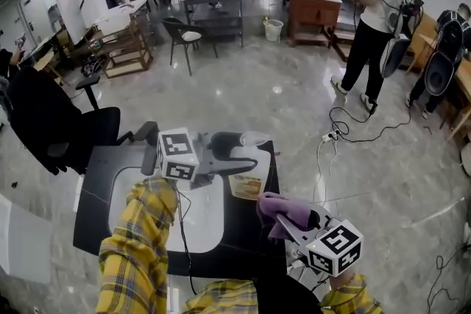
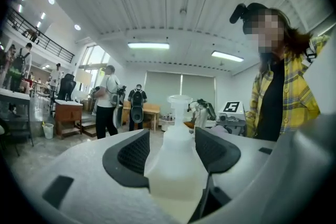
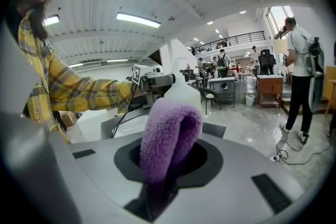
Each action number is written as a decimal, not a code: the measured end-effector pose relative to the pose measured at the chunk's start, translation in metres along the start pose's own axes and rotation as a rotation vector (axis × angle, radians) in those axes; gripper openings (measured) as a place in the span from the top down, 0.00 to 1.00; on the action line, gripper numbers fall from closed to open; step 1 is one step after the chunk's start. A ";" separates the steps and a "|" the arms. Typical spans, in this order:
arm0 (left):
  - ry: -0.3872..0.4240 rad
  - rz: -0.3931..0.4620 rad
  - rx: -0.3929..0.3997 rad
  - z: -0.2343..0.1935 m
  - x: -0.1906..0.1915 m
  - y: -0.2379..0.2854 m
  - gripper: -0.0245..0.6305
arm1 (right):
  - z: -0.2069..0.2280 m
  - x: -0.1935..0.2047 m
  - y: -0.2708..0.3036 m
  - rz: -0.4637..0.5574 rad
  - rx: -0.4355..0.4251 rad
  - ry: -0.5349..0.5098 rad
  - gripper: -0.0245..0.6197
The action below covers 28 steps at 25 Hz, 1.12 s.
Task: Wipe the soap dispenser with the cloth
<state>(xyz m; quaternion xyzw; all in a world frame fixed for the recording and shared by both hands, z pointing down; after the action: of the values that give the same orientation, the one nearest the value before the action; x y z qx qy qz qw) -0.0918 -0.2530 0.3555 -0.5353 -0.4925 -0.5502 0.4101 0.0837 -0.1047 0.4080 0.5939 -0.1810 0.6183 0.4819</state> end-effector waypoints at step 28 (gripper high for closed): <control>0.031 -0.057 -0.188 0.019 -0.001 -0.005 0.71 | -0.001 0.003 0.012 -0.005 -0.076 0.019 0.85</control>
<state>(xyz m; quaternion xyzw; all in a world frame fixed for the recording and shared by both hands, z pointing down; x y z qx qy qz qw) -0.0929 -0.2336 0.3533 -0.5485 -0.4473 -0.6139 0.3496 0.0735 -0.1083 0.4145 0.5698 -0.1984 0.6154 0.5072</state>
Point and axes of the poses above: the fingertips, and each gripper's own axes: y forward along the fingers, z to its right, x out of its underside, the point moved 7 cm from there along -y, backward along the fingers, and after that the axes turned 8 degrees about -x, right-handed, at the moved point
